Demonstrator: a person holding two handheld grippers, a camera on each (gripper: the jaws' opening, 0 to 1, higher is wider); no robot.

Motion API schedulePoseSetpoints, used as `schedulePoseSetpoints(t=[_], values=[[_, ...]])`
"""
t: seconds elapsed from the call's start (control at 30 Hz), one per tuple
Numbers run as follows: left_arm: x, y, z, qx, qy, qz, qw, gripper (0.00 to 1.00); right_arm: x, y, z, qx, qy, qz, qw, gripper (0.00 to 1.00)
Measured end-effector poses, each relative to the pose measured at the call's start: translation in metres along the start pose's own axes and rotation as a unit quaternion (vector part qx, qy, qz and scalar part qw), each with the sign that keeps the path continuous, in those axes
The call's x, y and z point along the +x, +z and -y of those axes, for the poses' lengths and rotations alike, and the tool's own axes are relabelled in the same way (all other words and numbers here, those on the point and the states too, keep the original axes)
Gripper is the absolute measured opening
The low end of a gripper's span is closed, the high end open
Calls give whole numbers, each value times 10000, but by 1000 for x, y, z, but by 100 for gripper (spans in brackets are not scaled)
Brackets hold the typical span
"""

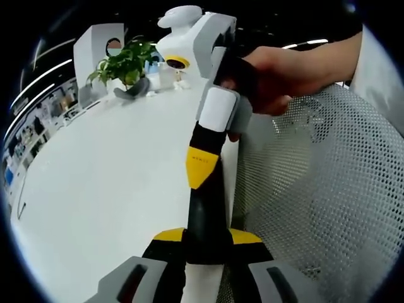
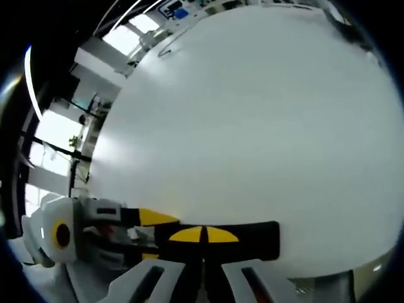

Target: Press the specified remote control buttons in sequence, fully releasing each button before pressing the next.

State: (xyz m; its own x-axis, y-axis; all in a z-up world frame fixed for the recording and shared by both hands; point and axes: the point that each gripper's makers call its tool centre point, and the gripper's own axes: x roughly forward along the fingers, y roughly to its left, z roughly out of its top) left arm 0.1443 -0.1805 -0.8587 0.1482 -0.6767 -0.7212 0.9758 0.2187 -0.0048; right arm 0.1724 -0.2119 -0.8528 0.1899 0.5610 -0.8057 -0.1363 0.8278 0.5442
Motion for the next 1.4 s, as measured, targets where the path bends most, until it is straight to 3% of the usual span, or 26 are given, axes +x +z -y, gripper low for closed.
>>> schedulePoseSetpoints(t=[0.17, 0.43, 0.6, 0.7, 1.03, 1.4], values=[[0, 0, 0, 19, 7, -22, 10000, 24, -1, -1, -2, -91, -35, 93, 9999, 0], [0, 0, -1, -5, 18, -14, 10000, 24, -4, -3, -5, -140, -106, -87, 9998, 0], [0, -1, -1, 6, 15, -8, 10000, 24, -13, -3, 0, -13, -207, -16, 9998, 0], [0, -1, -2, -20, 34, -14, 10000, 24, -13, -7, 0, 190, -132, -140, 9996, 0], [-1, -1, -5, -67, 96, 5, 9999, 24, -9, -4, -4, -12, -75, -37, 10000, 0], [-1, -1, -5, -67, 89, 16, 9999, 24, -4, -9, -3, -91, -123, -228, 9996, 0]])
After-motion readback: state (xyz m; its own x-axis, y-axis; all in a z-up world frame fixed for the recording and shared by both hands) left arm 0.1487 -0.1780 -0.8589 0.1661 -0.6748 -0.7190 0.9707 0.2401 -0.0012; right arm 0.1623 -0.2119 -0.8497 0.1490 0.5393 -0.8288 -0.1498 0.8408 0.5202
